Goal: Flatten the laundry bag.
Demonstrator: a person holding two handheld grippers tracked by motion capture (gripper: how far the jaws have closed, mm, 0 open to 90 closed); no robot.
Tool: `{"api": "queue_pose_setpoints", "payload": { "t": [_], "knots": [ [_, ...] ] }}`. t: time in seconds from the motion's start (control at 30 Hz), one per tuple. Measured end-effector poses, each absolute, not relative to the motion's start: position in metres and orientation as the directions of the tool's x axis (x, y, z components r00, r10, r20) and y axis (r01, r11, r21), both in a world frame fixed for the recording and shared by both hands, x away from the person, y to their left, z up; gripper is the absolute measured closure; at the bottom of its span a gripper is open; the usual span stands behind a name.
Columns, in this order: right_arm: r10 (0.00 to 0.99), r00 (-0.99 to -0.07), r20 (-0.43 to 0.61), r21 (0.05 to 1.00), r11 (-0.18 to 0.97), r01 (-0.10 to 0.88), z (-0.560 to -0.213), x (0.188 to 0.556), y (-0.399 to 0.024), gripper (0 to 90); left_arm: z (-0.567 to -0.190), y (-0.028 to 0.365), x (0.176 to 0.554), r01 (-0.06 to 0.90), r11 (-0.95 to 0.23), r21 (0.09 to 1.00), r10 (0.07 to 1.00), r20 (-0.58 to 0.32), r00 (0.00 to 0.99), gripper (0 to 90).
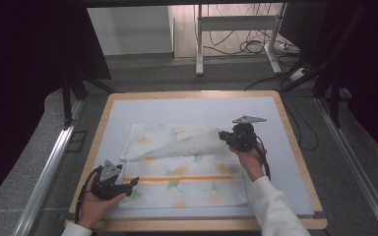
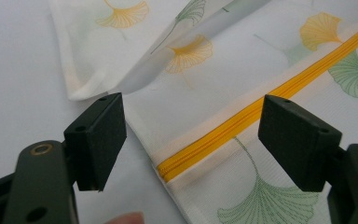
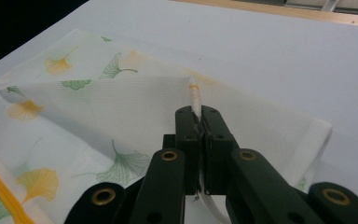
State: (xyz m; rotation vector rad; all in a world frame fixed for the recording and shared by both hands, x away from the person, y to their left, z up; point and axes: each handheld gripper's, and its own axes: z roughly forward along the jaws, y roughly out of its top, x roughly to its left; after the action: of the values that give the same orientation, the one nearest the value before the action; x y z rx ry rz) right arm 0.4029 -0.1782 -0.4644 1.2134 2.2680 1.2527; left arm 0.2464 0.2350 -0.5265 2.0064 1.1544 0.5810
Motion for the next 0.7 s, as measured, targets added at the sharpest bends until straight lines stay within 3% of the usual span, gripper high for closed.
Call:
{"api": "queue_pose_setpoints", "payload": {
  "t": [0.7],
  "knots": [
    [0.826,-0.535,0.178,0.788,0.206,0.580,-0.474,0.432,-0.202,86.3,-0.527,0.235,0.247,0.539,-0.335,0.773,0.866,0.027,0.500,23.2]
  ]
}}
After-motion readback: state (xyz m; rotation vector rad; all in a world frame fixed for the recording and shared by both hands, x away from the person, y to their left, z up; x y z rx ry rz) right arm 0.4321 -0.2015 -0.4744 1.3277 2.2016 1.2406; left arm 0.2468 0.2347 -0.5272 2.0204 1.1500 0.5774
